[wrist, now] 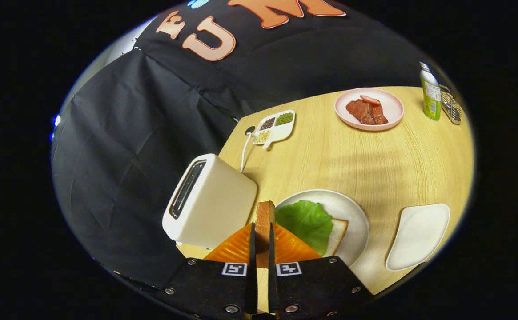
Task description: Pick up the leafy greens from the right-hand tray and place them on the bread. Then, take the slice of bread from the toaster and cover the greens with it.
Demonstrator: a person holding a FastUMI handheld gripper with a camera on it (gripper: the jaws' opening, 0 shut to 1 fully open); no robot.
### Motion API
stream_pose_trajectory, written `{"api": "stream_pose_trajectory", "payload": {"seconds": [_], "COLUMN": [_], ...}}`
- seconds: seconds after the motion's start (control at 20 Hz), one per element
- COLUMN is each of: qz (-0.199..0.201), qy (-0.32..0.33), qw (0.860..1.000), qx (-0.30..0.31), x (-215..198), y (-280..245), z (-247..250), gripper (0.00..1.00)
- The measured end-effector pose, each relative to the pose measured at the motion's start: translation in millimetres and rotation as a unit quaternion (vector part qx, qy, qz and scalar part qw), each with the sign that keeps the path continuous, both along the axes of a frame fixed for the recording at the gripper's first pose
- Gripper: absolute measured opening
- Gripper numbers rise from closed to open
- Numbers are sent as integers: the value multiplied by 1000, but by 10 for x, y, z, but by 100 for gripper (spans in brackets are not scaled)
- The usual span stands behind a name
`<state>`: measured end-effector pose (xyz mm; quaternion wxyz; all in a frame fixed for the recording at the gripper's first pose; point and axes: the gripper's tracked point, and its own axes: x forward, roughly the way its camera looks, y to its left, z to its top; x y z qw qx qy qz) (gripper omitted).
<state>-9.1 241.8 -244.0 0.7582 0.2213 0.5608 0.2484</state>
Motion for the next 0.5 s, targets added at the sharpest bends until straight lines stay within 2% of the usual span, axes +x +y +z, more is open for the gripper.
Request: {"api": "stream_pose_trajectory", "payload": {"seconds": [0.2, 0.4, 0.5], "qz": [-18, 1, 13], "qy": [-8, -24, -45], "qw": [1000, 999, 997], "qx": [-18, -45, -62], "x": [14, -69, -53], "y": [-273, -416, -458], "z": [-274, -468, -525], "gripper": [10, 10, 16]}}
